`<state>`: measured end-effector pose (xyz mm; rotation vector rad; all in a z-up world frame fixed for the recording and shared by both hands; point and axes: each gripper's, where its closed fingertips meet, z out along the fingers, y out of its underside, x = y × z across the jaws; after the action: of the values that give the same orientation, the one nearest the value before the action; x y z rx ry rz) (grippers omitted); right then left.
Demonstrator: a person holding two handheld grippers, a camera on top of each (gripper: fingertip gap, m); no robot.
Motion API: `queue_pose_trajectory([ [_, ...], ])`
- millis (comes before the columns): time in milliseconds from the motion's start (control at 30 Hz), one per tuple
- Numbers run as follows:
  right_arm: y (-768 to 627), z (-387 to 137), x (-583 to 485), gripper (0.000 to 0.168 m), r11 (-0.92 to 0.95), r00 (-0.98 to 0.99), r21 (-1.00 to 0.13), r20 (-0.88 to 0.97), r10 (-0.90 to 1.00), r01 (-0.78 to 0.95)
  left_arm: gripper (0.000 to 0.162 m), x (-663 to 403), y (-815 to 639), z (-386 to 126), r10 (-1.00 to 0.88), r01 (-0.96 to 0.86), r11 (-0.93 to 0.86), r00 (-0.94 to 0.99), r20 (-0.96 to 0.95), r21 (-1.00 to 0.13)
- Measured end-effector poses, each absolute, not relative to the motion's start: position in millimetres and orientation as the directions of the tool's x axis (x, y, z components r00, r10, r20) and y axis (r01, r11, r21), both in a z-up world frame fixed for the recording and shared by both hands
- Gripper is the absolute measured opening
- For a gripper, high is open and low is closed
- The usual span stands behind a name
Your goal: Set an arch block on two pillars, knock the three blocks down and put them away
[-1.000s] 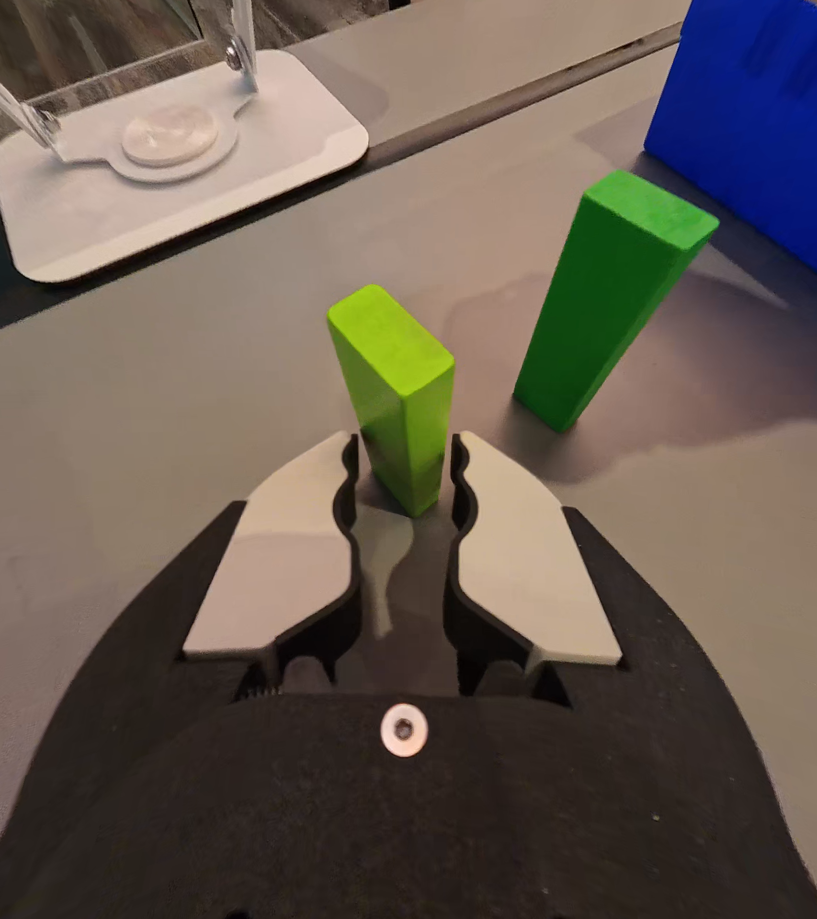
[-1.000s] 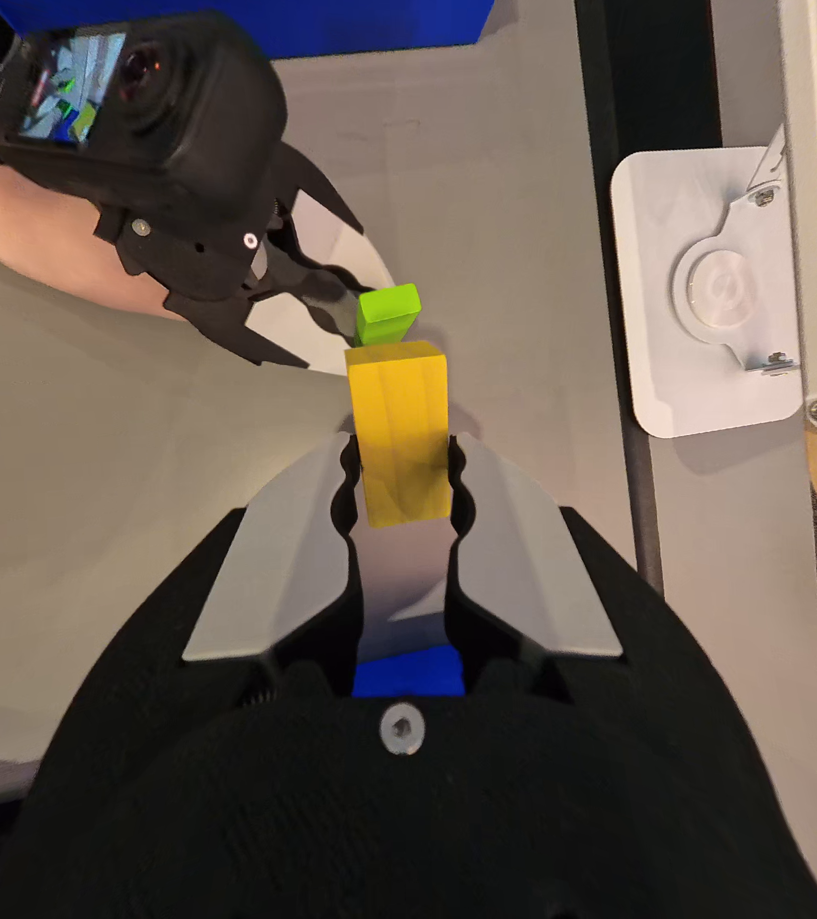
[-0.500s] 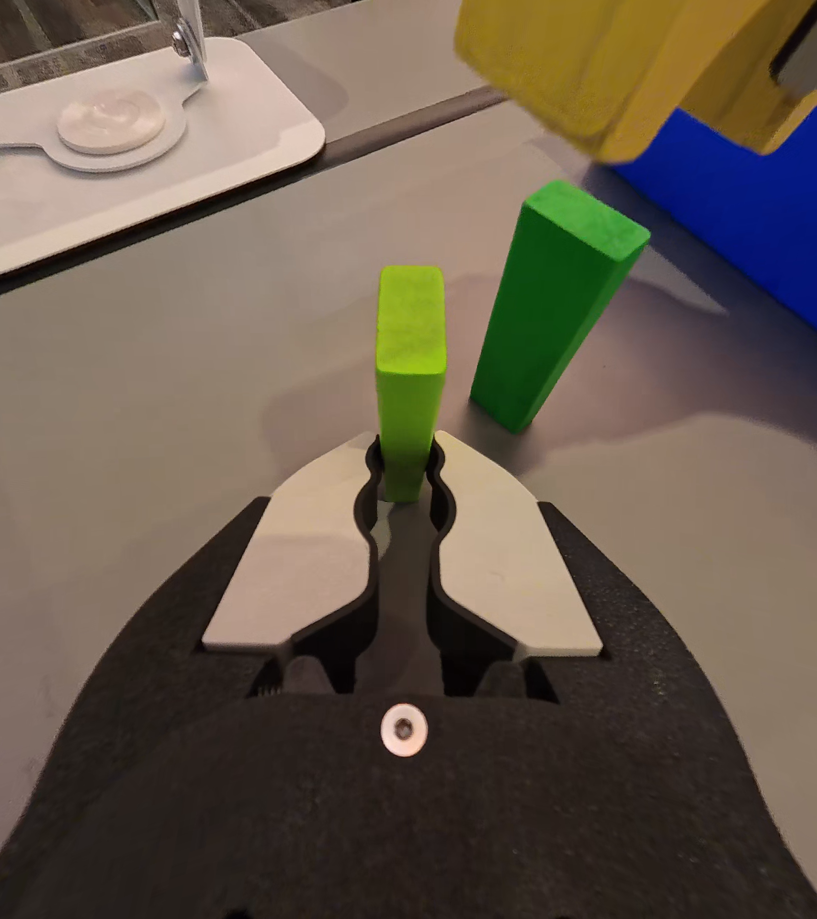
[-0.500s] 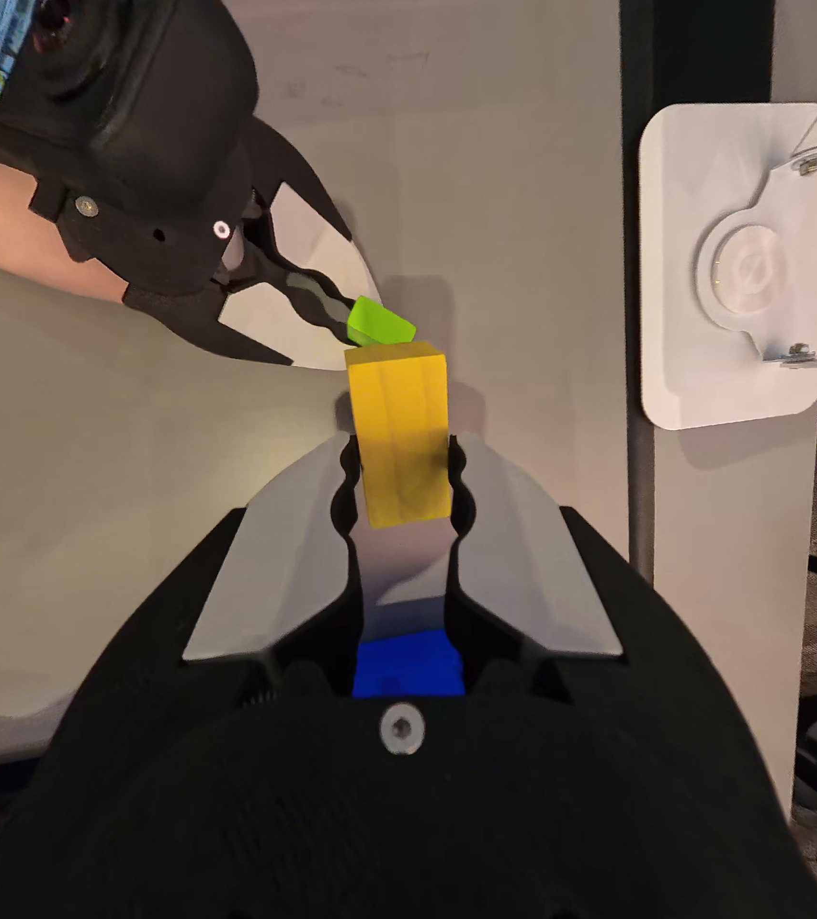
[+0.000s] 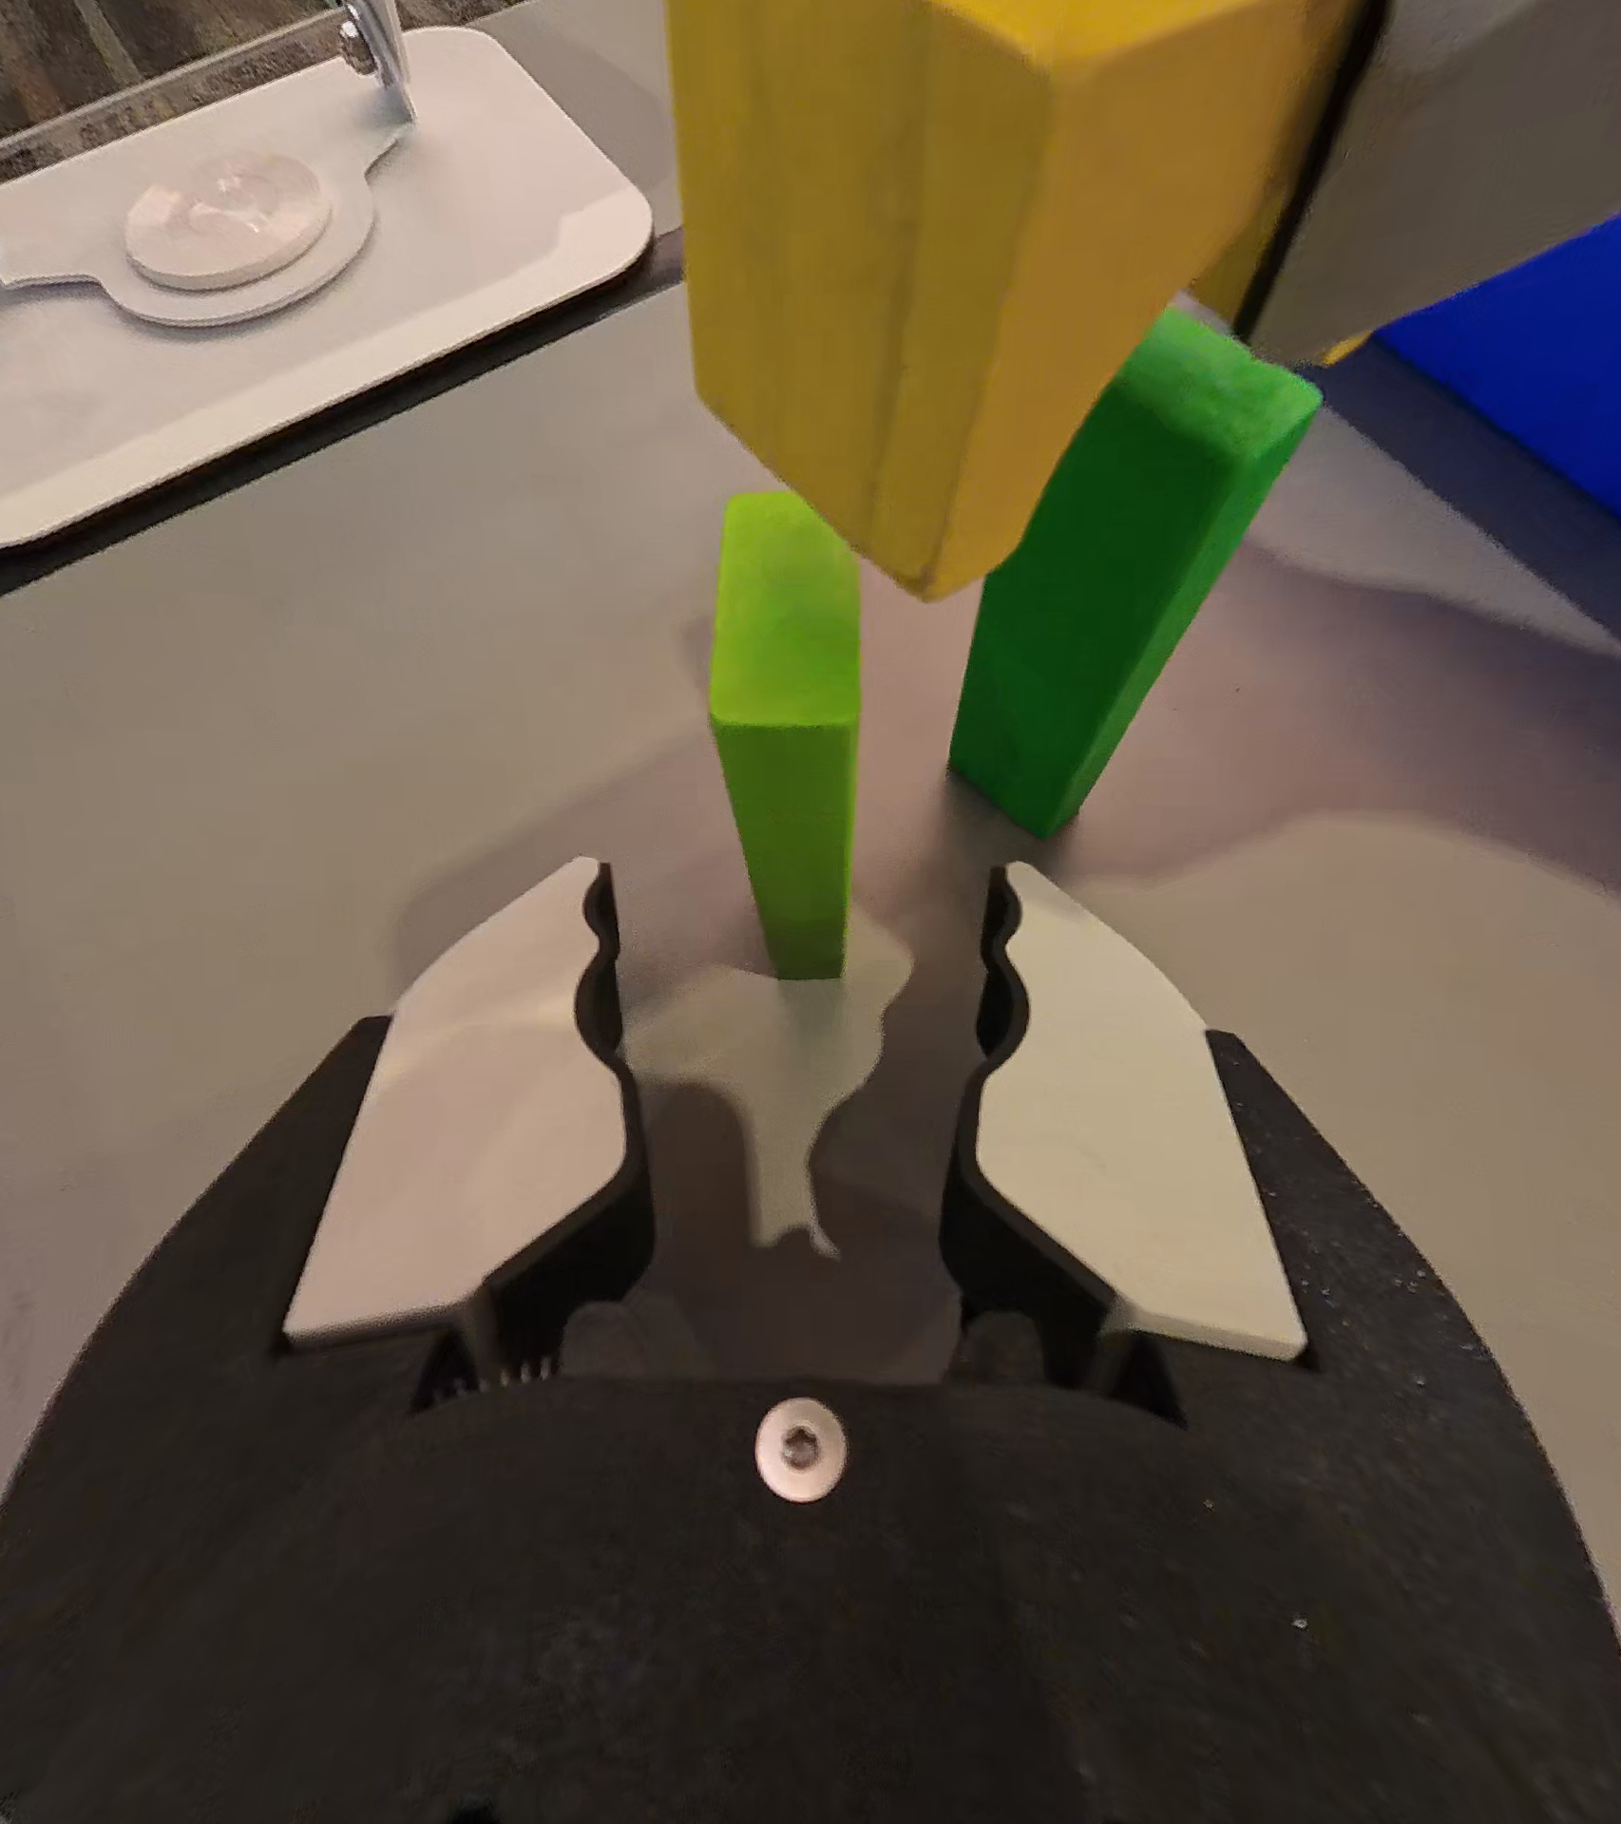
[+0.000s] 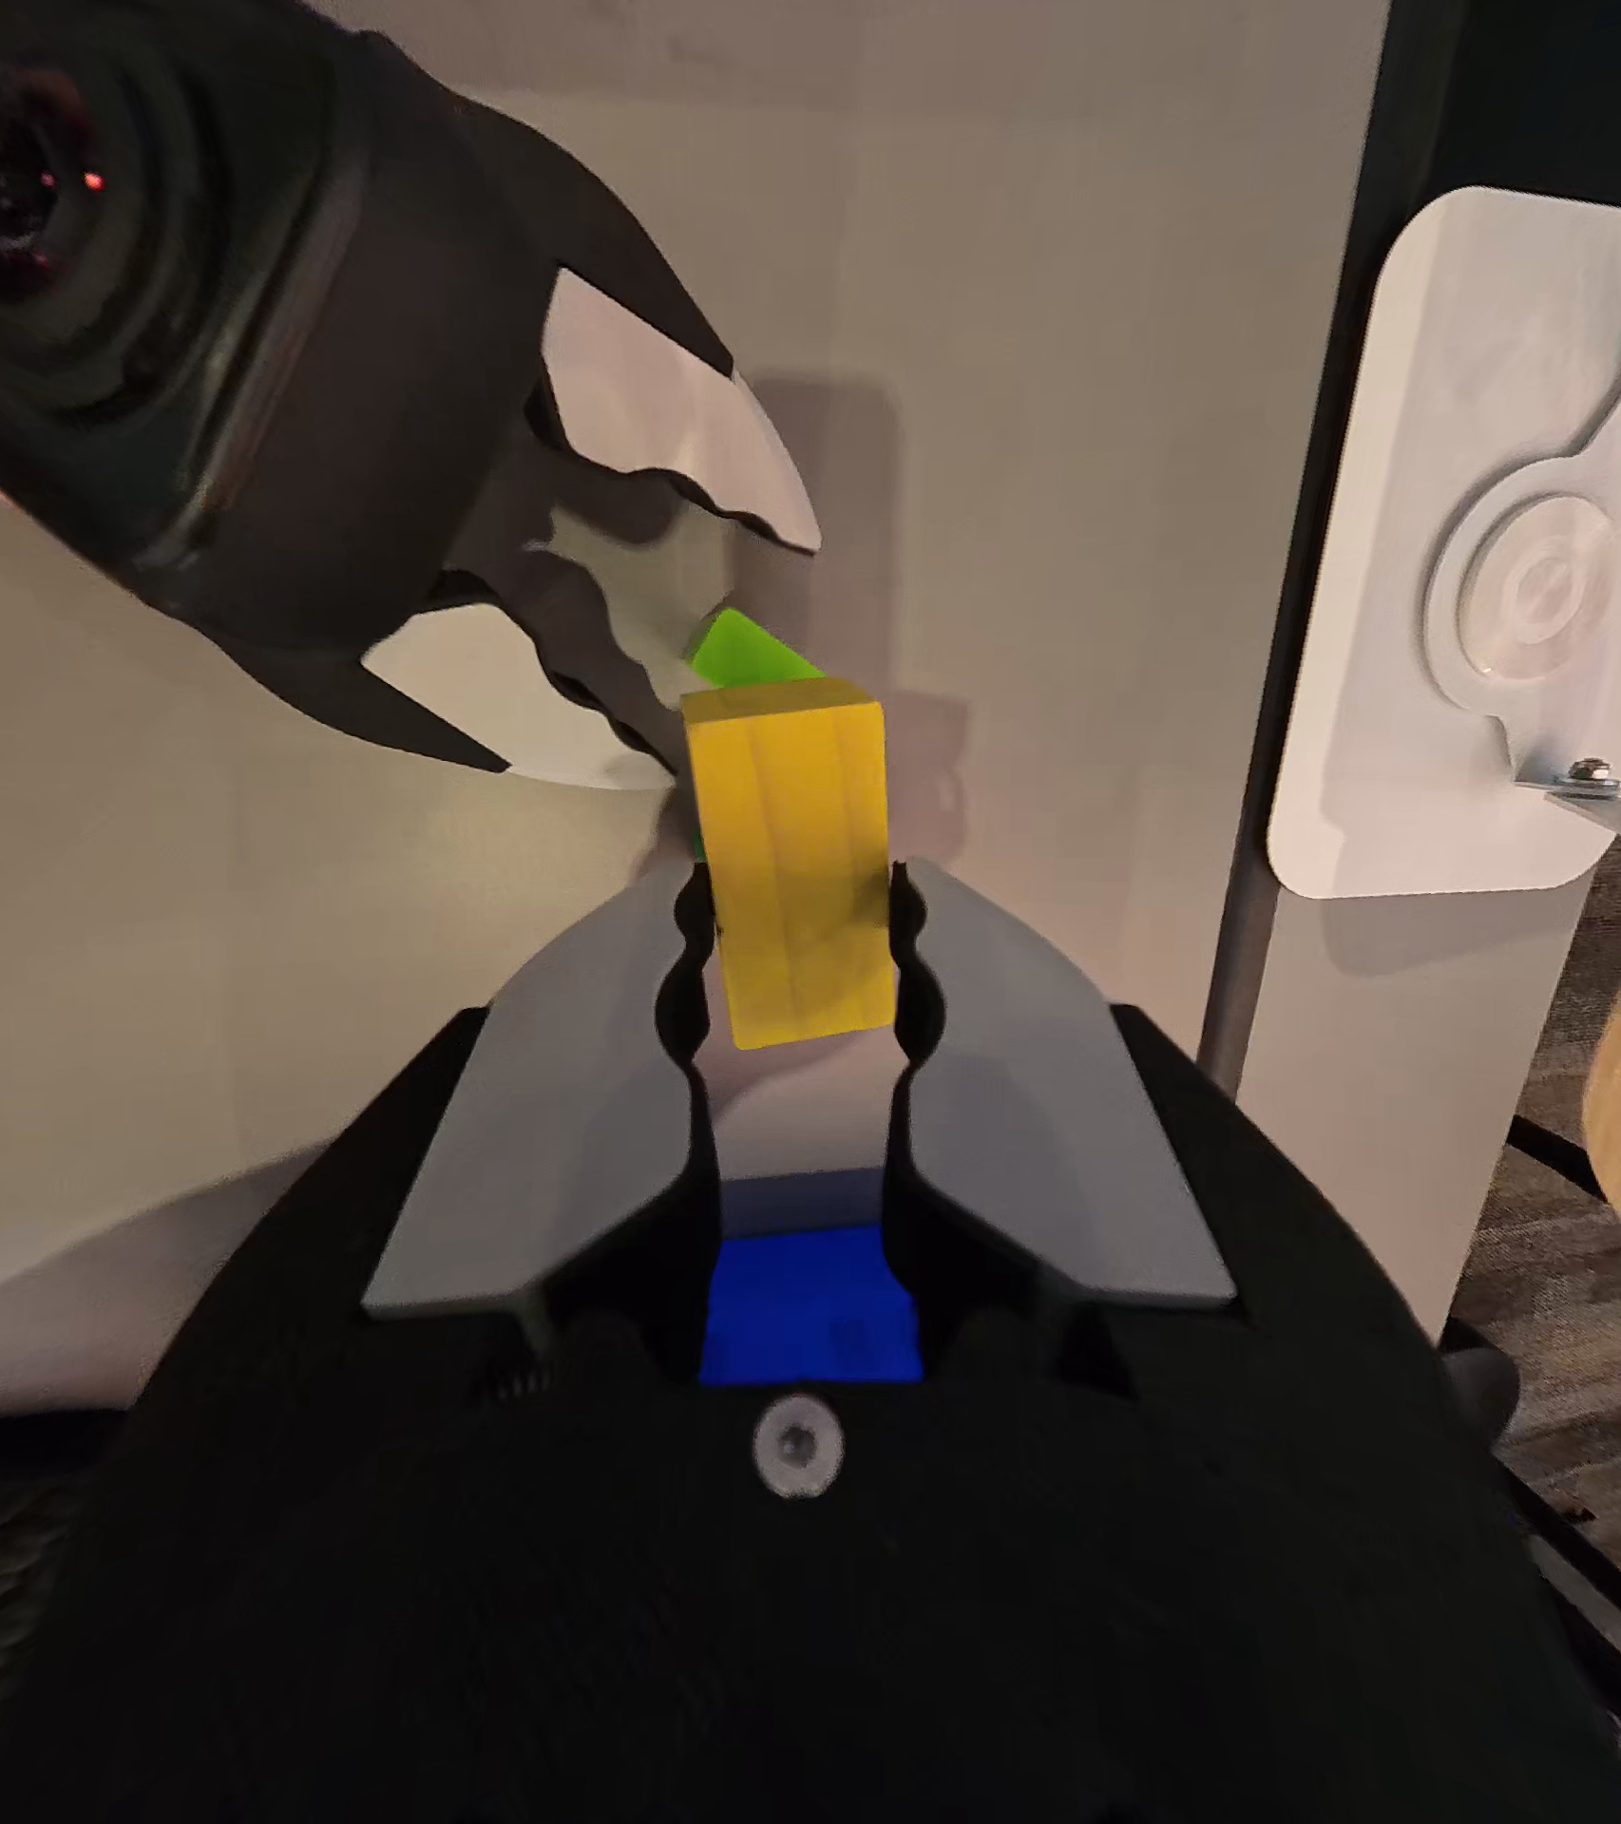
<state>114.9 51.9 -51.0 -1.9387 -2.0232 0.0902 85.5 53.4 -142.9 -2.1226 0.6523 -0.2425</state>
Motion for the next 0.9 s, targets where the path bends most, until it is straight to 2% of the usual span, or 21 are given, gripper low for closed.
queue_pose_trajectory([
  [467,54.2,-60.0,110.9,0.036,0.093,-0.055,-0.186,0.2,0.978,0.978,0.071,81.1,51.2,-136.8,-0.539,-0.332,-0.487,0.842,-0.021,-0.808],
  [900,54.3,-60.5,109.3,0.039,0.059,-0.02,-0.193,0.199,0.98,0.979,0.072,82.6,49.2,-139.9,-0.549,-0.342,-0.494,0.835,-0.018,-0.8],
])
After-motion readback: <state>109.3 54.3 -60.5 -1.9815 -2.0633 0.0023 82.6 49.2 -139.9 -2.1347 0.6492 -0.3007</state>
